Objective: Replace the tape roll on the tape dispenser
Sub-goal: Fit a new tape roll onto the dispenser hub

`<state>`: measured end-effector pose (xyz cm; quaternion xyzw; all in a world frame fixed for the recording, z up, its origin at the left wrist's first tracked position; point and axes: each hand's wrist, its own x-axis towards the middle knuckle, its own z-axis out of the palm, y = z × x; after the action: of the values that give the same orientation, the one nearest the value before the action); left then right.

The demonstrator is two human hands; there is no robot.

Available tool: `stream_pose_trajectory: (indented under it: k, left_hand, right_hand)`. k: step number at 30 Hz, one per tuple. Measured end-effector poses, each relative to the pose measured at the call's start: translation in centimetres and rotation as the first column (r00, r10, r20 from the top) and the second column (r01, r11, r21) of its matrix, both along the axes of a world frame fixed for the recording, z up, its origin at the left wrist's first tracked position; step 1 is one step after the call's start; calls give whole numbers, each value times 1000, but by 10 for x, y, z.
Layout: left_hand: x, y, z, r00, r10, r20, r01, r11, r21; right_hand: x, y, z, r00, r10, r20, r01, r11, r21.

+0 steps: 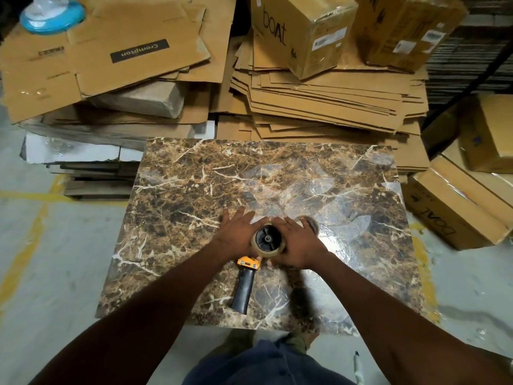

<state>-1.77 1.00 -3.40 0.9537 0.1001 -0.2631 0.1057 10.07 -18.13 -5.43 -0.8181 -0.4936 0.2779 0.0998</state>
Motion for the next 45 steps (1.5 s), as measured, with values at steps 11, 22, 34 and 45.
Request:
stream_pose_trajectory:
  k: [11, 22, 34, 45]
  left_hand:
    - [-2, 9, -1, 985, -166, 54, 161, 983, 85]
    - [10, 6, 5, 993, -120, -14, 121, 976, 182]
    - [14, 4, -9, 989, -138, -54, 145, 973, 179]
    - [-13, 20, 14, 997, 81, 17, -81, 997, -9]
  right_hand:
    - [-15, -10, -6, 983, -18, 182, 23, 999, -23]
    - [-13, -6, -7, 974, -23, 223, 45, 995, -93]
    - [-27, -3, -18, 958, -78, 277, 117, 985, -126]
    - [-39, -6, -2, 917, -111, 382, 182, 971, -153]
